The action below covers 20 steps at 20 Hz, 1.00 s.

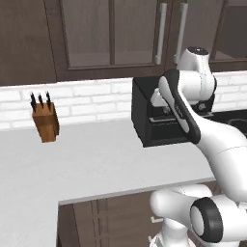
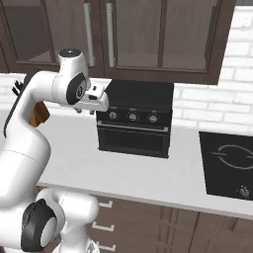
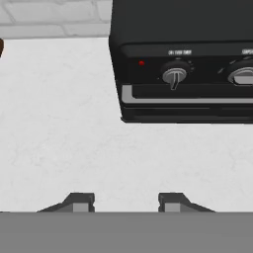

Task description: Navigate to the stand mixer.

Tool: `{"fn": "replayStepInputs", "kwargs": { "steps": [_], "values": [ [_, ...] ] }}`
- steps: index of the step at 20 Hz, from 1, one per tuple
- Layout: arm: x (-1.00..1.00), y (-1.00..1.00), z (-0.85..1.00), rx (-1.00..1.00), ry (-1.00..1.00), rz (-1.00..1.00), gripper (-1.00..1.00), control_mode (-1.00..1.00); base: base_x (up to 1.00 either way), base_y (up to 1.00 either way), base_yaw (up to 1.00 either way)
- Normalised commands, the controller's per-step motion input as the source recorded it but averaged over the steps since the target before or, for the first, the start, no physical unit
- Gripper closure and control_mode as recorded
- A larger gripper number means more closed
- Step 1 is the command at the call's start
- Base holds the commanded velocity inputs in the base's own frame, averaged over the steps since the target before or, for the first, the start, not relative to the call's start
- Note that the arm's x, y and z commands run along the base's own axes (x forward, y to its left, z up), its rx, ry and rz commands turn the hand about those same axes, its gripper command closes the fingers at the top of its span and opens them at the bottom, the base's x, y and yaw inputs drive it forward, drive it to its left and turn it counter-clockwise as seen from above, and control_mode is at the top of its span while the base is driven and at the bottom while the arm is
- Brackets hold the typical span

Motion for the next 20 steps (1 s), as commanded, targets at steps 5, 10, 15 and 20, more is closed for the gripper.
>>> {"fn": "replayStepInputs", "kwargs": {
  "steps": [5,10,15,20],
  "values": [
    [0.00,0.00,0.00,0.00,0.00,0.00,-1.00,1.00,0.00,0.00,0.00],
    [0.00,0.00,0.00,0.00,0.00,0.00,-1.00,1.00,-0.09,0.00,0.00],
    [0.00,0.00,0.00,0.00,0.00,0.00,-1.00,1.00,-0.59,-0.20,-0.20],
    [0.00,0.00,0.00,0.00,0.00,0.00,-1.00,1.00,-0.35,-0.25,-0.69]
  ]
}}
